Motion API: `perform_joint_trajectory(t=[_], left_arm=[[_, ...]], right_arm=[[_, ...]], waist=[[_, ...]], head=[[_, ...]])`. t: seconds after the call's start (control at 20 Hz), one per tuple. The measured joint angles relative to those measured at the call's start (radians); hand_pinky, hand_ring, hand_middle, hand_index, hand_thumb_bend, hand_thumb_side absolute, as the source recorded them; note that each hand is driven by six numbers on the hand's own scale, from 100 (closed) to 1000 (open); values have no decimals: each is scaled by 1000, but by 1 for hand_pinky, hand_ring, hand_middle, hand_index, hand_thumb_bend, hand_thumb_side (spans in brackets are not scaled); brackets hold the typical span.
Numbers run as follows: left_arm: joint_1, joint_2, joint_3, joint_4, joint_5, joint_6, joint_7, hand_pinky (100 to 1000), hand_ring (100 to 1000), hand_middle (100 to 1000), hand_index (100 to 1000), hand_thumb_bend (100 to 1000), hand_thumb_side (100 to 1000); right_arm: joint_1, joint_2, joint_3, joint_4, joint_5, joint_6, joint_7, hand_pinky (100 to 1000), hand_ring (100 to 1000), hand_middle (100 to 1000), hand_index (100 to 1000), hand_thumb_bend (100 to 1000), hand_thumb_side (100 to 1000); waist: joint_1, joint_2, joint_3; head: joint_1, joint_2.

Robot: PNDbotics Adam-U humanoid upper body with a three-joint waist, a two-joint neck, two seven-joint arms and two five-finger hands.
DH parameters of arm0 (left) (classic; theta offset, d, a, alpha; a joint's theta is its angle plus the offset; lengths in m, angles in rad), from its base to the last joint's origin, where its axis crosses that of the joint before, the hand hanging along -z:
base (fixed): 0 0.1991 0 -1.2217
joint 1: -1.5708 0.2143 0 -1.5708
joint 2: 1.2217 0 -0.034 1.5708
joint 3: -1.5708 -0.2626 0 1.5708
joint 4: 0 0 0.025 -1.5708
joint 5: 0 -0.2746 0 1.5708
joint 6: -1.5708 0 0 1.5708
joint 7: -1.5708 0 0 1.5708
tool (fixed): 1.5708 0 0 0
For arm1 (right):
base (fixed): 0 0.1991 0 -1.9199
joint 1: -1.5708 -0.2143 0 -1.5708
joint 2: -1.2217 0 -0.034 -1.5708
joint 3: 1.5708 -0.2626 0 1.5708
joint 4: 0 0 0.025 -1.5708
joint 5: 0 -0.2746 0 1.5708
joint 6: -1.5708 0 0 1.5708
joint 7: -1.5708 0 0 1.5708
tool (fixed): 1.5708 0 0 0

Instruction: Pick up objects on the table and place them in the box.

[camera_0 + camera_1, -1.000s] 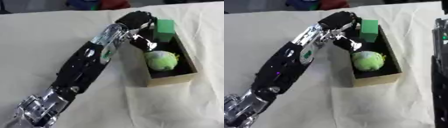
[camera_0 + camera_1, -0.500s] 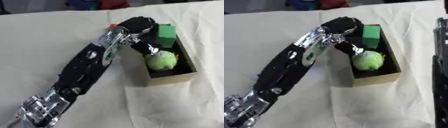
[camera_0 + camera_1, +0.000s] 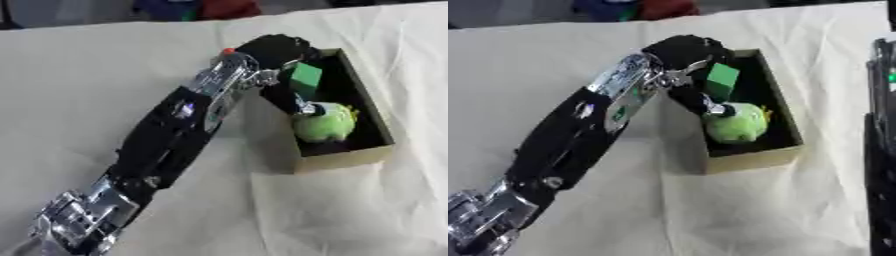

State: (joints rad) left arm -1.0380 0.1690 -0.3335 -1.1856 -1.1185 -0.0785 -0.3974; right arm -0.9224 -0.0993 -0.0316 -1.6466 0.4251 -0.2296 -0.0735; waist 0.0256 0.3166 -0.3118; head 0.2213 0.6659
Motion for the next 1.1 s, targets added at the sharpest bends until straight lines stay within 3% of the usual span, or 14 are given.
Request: perform_joint_trajectory(t=[0.3, 0.75, 1.1], left_arm=[[10, 45, 23, -49, 20, 32, 34, 736, 790, 730, 906, 364, 671], [18, 231, 62, -79, 73, 50, 53, 746, 811, 749, 892, 412, 640], [-5, 322, 80, 23, 67, 1, 73, 759, 827, 765, 899, 448, 610]], right_arm=[[12, 0, -5, -1, 0, 4, -2, 838, 775, 679, 790, 100, 1000], [25, -13, -6, -1, 0, 6, -3, 838, 775, 679, 790, 100, 1000], [25, -23, -7, 0, 0, 6, -2, 838, 775, 678, 790, 100, 1000]], waist=[[-1, -12, 22], [8, -21, 47], [15, -15, 47]], head=[[-8, 0], [-39, 11], [-49, 12]])
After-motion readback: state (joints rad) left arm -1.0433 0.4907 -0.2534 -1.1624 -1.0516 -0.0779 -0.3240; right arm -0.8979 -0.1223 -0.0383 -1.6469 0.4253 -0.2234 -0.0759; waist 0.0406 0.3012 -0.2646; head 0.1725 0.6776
